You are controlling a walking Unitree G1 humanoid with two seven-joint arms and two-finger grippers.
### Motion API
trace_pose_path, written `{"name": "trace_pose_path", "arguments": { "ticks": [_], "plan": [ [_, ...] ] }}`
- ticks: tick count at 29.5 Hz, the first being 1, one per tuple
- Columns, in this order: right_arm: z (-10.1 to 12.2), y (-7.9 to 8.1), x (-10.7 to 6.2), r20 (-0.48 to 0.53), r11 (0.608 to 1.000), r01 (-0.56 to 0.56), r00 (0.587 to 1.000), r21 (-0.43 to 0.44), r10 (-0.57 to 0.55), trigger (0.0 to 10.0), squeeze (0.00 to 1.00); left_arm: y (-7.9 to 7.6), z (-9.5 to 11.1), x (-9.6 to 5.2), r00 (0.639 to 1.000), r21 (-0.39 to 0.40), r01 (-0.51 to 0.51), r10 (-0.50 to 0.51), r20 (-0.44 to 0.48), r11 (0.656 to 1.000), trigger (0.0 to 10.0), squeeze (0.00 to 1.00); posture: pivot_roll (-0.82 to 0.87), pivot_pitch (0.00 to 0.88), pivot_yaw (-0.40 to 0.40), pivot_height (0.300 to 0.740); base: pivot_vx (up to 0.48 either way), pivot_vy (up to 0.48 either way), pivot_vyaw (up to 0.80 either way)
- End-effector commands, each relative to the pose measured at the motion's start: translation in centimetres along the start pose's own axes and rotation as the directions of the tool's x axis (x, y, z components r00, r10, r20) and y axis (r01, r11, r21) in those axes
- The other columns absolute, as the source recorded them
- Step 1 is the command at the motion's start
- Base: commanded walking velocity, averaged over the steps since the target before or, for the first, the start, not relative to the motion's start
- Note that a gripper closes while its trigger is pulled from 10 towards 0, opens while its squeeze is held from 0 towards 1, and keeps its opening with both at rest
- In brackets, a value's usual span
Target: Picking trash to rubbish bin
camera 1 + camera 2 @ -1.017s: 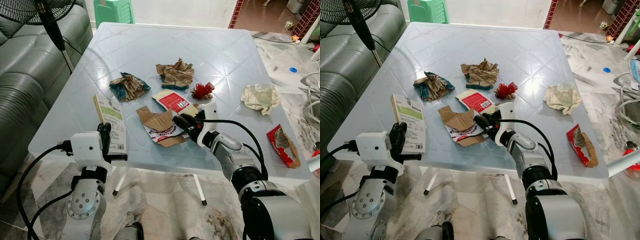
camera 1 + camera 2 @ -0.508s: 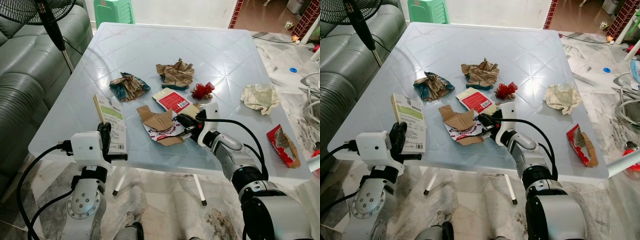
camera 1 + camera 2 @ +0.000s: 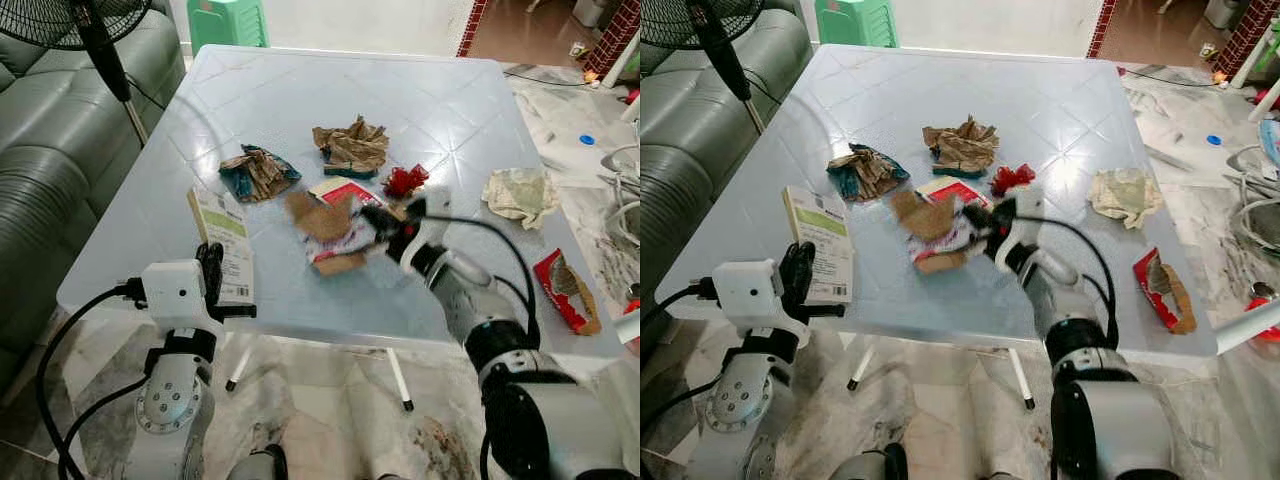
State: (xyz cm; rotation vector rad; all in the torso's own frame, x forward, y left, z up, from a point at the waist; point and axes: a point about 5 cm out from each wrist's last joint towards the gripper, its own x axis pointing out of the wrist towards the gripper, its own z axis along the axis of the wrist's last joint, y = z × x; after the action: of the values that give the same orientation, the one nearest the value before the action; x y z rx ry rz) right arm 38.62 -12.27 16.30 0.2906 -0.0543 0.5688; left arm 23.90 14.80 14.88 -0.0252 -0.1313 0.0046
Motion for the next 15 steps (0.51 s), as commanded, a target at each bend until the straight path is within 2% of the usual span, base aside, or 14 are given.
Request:
{"name": "trace_pose_path", "arguments": {
  "ticks": [1, 2, 5, 11, 15],
  "plan": [
    [1.3, -0.3, 0.1, 0.048, 1.000, 0.023, 0.999, 0.010, -0.023, 0.0, 0.00, 0.0, -0.4, 0.1, 1.000, -0.003, -0.004, 0.004, -0.017, 1.000, 0.0, 0.00, 0.06, 0.120, -0.051, 0.740, 0.000, 0.000, 0.00],
    [2.4, -0.5, 0.3, 0.083, 0.999, 0.037, 0.996, 0.001, -0.037, 0.0, 0.00, 0.0, -0.4, 0.2, 1.000, -0.004, -0.002, 0.002, -0.015, 1.000, 0.0, 0.00, 0.05, 0.118, -0.048, 0.740, 0.000, 0.000, 0.00],
    [3.6, -0.8, 0.1, 0.128, 0.997, 0.067, 0.990, -0.029, -0.063, 0.0, 0.00, -0.1, -0.4, 0.5, 1.000, -0.003, 0.001, -0.001, -0.013, 1.000, 0.0, 0.00, 0.04, 0.111, -0.043, 0.740, 0.000, 0.000, 0.00],
    [5.1, -1.7, -1.0, 0.175, 0.986, 0.141, 0.977, -0.087, -0.124, 0.0, 0.00, -0.1, -0.6, 1.1, 1.000, 0.007, 0.005, -0.005, -0.018, 1.000, 0.0, 0.00, 0.02, 0.100, -0.031, 0.740, 0.000, 0.000, 0.00],
    [5.7, -1.9, -2.2, 0.208, 0.967, 0.188, 0.966, -0.172, -0.151, 0.0, 0.00, -0.4, -1.0, 1.8, 0.999, 0.014, 0.006, -0.006, -0.039, 1.000, 0.0, 0.00, 0.00, 0.090, -0.017, 0.740, 0.000, 0.000, 0.00]
  ]
}}
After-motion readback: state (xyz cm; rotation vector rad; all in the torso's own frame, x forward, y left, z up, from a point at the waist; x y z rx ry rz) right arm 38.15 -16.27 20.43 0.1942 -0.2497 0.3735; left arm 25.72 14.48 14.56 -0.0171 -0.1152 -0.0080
